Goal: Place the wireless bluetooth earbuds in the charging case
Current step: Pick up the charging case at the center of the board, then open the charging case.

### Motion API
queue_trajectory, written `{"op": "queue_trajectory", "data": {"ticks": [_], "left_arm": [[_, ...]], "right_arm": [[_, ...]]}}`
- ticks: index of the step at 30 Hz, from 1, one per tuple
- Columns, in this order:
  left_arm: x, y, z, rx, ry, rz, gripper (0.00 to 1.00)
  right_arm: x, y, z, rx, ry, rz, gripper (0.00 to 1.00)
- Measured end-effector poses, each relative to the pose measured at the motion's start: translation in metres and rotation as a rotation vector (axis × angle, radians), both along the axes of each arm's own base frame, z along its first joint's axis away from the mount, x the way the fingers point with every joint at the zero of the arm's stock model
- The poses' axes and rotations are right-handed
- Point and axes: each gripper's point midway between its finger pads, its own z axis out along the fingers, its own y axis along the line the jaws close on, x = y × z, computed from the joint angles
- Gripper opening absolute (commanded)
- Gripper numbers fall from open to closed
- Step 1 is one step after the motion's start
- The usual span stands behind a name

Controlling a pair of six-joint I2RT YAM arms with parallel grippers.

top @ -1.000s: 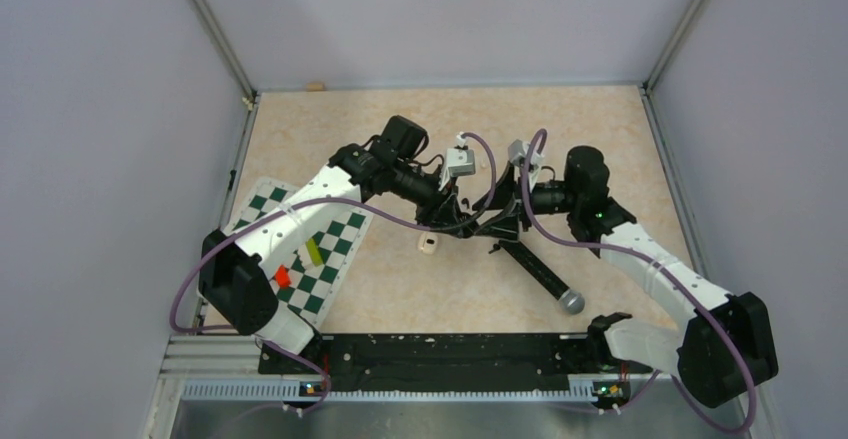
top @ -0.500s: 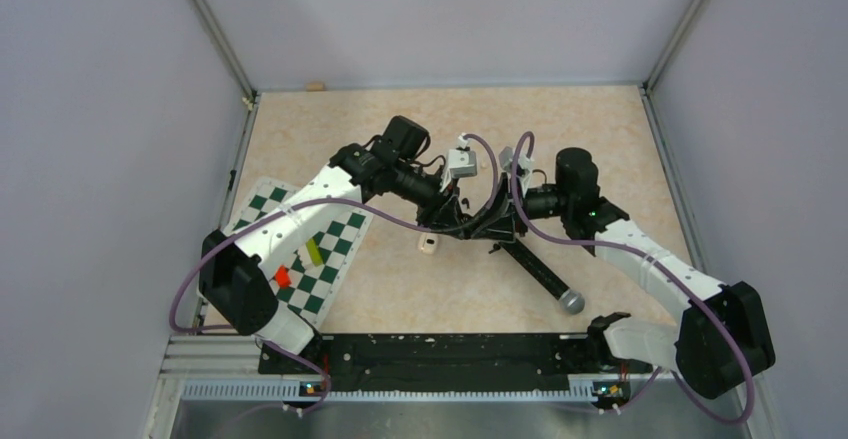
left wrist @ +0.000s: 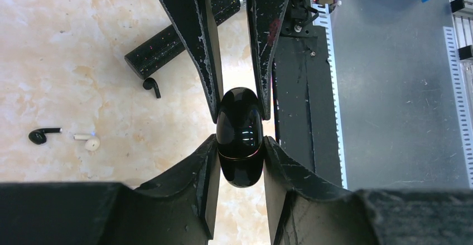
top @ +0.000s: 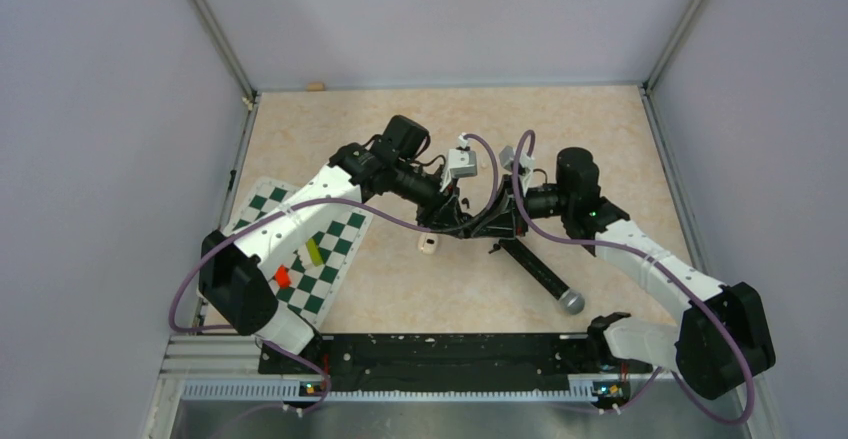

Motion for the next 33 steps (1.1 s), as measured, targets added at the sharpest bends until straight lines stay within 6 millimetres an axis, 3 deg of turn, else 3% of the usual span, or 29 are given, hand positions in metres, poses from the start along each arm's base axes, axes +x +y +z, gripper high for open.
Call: {"op": "queue_trajectory", "data": {"ticks": [6, 18, 33], "left_arm": [[0.001, 0.0, -0.002, 0.01, -0.011, 0.006, 0.46], [0.003, 0.001, -0.001, 0.016, -0.026, 0.016, 0.36], [0.006, 0.001, 0.002, 0.009, -0.048, 0.026, 0.42]], "right_arm": [[0.003, -0.001, 0.003, 0.009, -0.021, -0.008, 0.07], [0.006, -0.001, 0.003, 0.007, -0.045, -0.02, 0.07], [0.011, -0.004, 0.005, 0.012, -0.054, -0.039, 0.07]]}}
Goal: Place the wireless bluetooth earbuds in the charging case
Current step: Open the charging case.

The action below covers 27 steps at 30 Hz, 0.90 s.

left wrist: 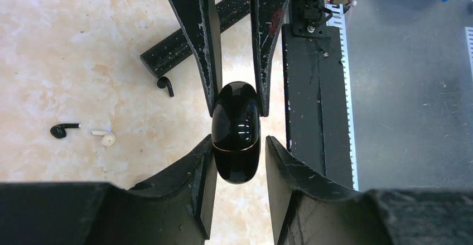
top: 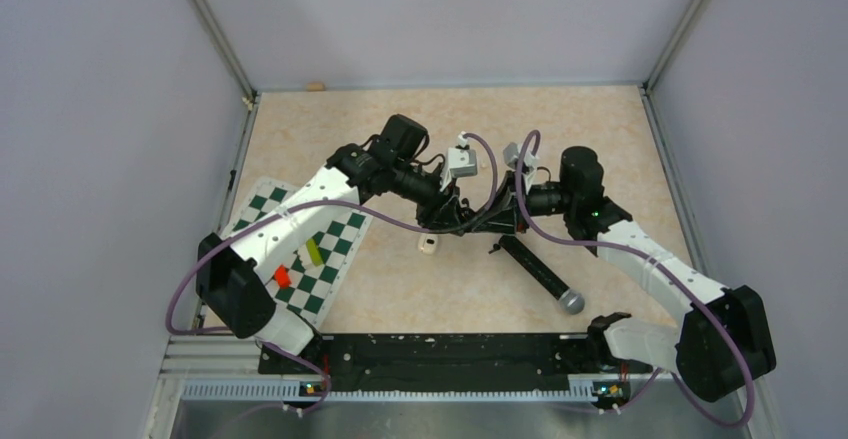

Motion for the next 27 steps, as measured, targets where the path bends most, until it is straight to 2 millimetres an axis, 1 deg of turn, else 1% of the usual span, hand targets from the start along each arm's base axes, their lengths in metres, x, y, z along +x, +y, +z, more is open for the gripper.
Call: {"op": "queue_trajectory", "data": {"ticks": [2, 5, 6, 10, 12, 13, 14, 18, 20, 22, 27], "left_arm": [[0.0, 0.0, 0.001, -0.004, -0.003, 0.0, 0.43], [0.0, 0.0, 0.002, -0.006, -0.005, 0.0, 0.4], [0.0, 0.0, 0.003, -0.007, -0.005, 0.001, 0.38], [0.001, 0.0, 0.003, -0.008, 0.0, 0.01, 0.19], [0.002, 0.0, 0.003, -0.009, 0.004, 0.014, 0.13], [0.002, 0.0, 0.003, -0.008, 0.006, 0.015, 0.1], [0.002, 0.0, 0.004, -0.009, 0.005, 0.016, 0.08], [0.003, 0.0, 0.004, -0.01, 0.002, 0.016, 0.04], [0.003, 0.0, 0.004, -0.011, -0.001, 0.015, 0.01], [0.003, 0.0, 0.004, -0.012, -0.004, 0.012, 0.0], [0.003, 0.0, 0.004, -0.015, -0.023, 0.002, 0.0]], "right_arm": [[0.0, 0.0, 0.001, 0.001, 0.002, -0.003, 0.07], [0.001, -0.001, 0.002, 0.004, 0.003, -0.005, 0.07], [0.001, -0.001, 0.002, 0.004, 0.004, -0.005, 0.07], [0.0, -0.001, 0.003, 0.007, 0.003, -0.001, 0.07], [0.001, 0.0, 0.003, 0.008, -0.001, -0.002, 0.08], [0.001, -0.001, 0.003, 0.009, -0.003, -0.003, 0.1], [0.001, 0.0, 0.003, 0.01, -0.004, -0.003, 0.15], [0.001, -0.001, 0.003, 0.01, -0.006, -0.002, 0.41], [0.001, -0.001, 0.004, 0.011, -0.006, -0.002, 0.51], [0.003, -0.002, 0.004, 0.011, -0.004, -0.01, 0.55], [0.012, -0.009, 0.005, 0.012, -0.009, -0.05, 0.58]]}}
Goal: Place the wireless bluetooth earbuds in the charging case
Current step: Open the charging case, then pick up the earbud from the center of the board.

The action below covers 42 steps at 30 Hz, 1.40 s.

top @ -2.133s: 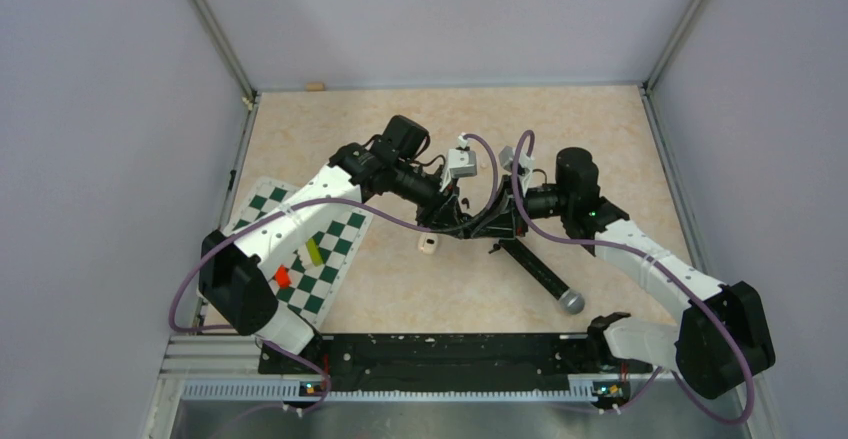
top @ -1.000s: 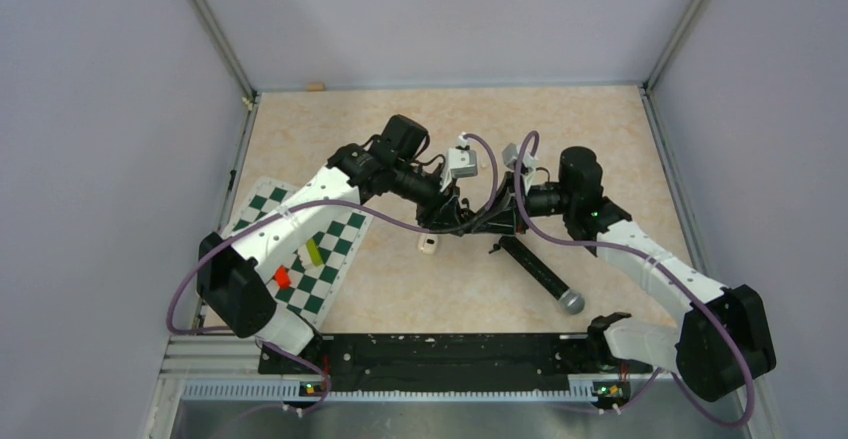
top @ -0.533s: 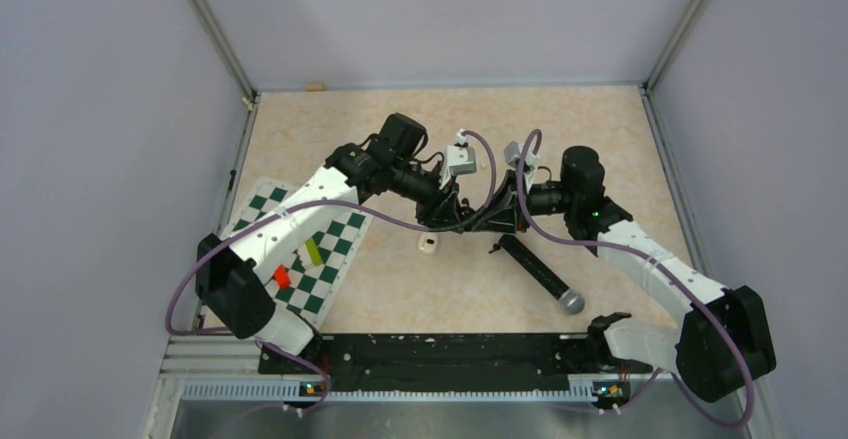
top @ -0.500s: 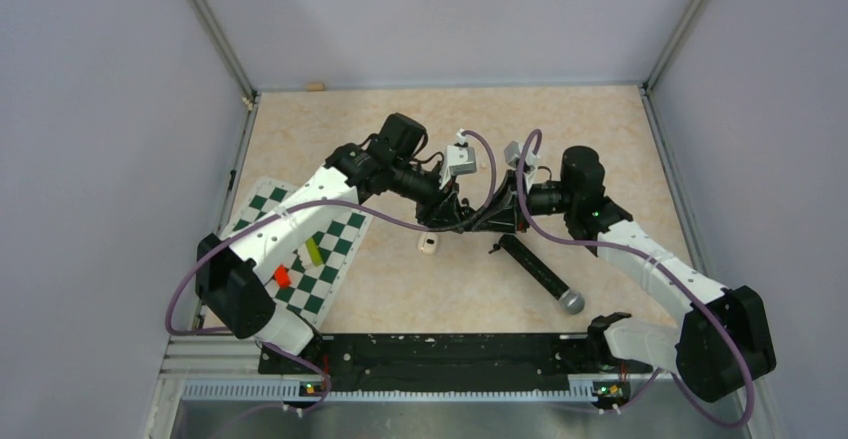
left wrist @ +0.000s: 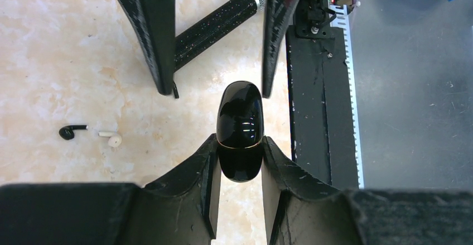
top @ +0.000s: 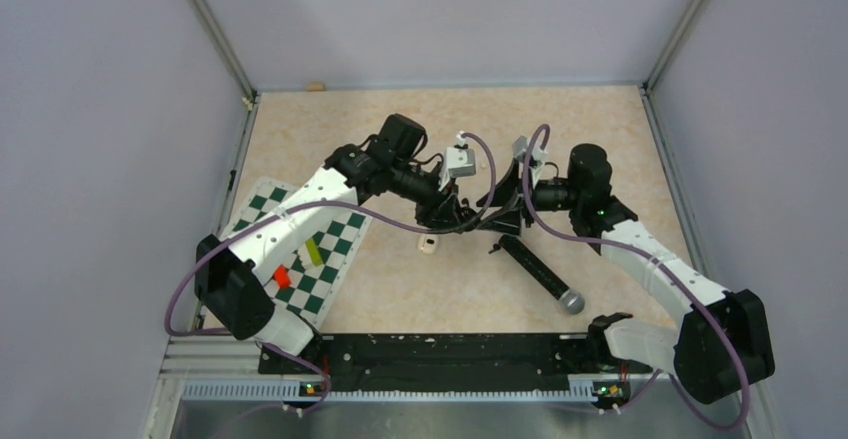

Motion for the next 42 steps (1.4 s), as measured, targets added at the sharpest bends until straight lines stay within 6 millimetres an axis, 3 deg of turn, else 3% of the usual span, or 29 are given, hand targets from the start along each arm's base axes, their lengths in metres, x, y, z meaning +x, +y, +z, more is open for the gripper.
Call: {"op": "queue_trajectory", "data": {"ticks": [11, 18, 27, 32, 37, 42], "left_arm": [[0.006, 0.005, -0.005, 0.022, -0.037, 0.019, 0.0], [0.003, 0.006, -0.006, 0.024, -0.03, 0.015, 0.0], [-0.001, 0.005, -0.004, 0.016, -0.025, 0.002, 0.0], [0.002, 0.015, 0.004, 0.012, -0.049, 0.031, 0.0], [0.011, 0.043, 0.02, 0.001, -0.129, 0.111, 0.0], [0.015, 0.074, 0.016, 0.011, -0.166, 0.188, 0.0]], "right_arm": [[0.02, -0.005, -0.003, -0.018, -0.007, -0.108, 0.63], [0.049, -0.015, 0.011, -0.022, -0.102, -0.297, 0.67], [0.058, -0.023, 0.015, -0.024, -0.135, -0.349, 0.71], [0.067, -0.032, 0.013, -0.035, -0.128, -0.4, 0.7], [0.092, -0.038, -0.004, -0.093, -0.076, -0.485, 0.64], [0.127, -0.039, -0.043, -0.224, 0.021, -0.536, 0.6]]}}
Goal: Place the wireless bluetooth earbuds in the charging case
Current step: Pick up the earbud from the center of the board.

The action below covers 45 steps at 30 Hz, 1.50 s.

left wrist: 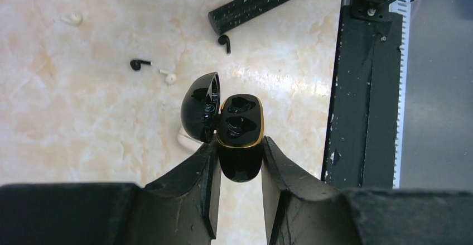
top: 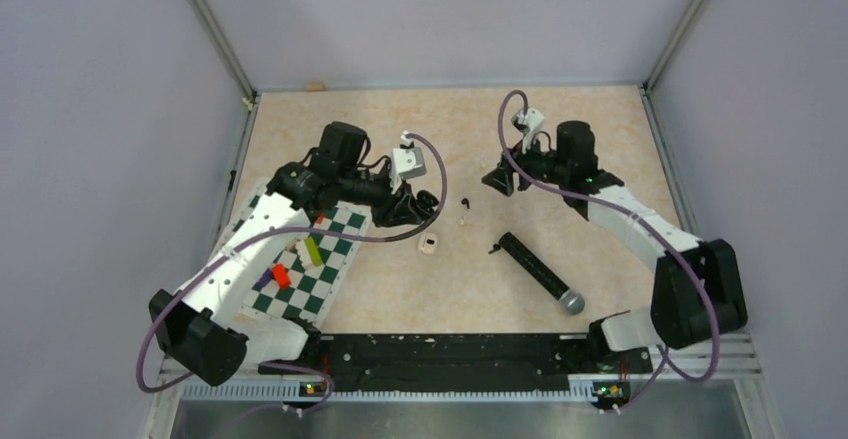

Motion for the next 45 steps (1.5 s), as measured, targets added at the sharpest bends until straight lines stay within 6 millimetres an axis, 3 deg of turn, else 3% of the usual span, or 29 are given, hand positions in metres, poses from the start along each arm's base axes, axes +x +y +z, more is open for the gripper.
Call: {"op": "queue_trajectory", "data": {"ticks": [4, 8, 12, 15, 20, 26, 39, 45], "left_arm": [[0.002, 0.016, -0.023, 0.022, 0.05, 0.037, 0.0], [-0.002, 0.028, -0.038, 0.04, 0.08, 0.054, 0.0], [-0.008, 0.035, -0.026, 0.026, 0.029, 0.055, 0.0], [-0.012, 0.04, -0.017, 0.009, -0.02, 0.057, 0.0], [-0.016, 0.044, -0.031, 0.02, 0.007, 0.057, 0.0], [-0.015, 0.045, -0.045, 0.032, 0.05, 0.057, 0.0], [-0.014, 0.049, -0.039, -0.019, 0.021, 0.065, 0.0], [-0.016, 0.049, -0.042, -0.024, 0.031, 0.06, 0.0]], "right_arm": [[0.02, 0.007, -0.041, -0.128, 0.088, -0.008, 0.59], [0.026, 0.031, -0.072, -0.268, 0.123, 0.044, 0.57], [0.027, 0.053, -0.096, -0.38, 0.156, 0.086, 0.55], [0.025, 0.057, -0.114, -0.479, 0.166, 0.09, 0.51], [0.034, 0.053, -0.139, -0.617, 0.247, 0.07, 0.47], [0.045, 0.061, -0.154, -0.655, 0.347, 0.081, 0.44], [0.029, 0.053, -0.168, -0.7, 0.454, 0.093, 0.4], [0.029, 0.055, -0.169, -0.699, 0.461, 0.099, 0.27]]}}
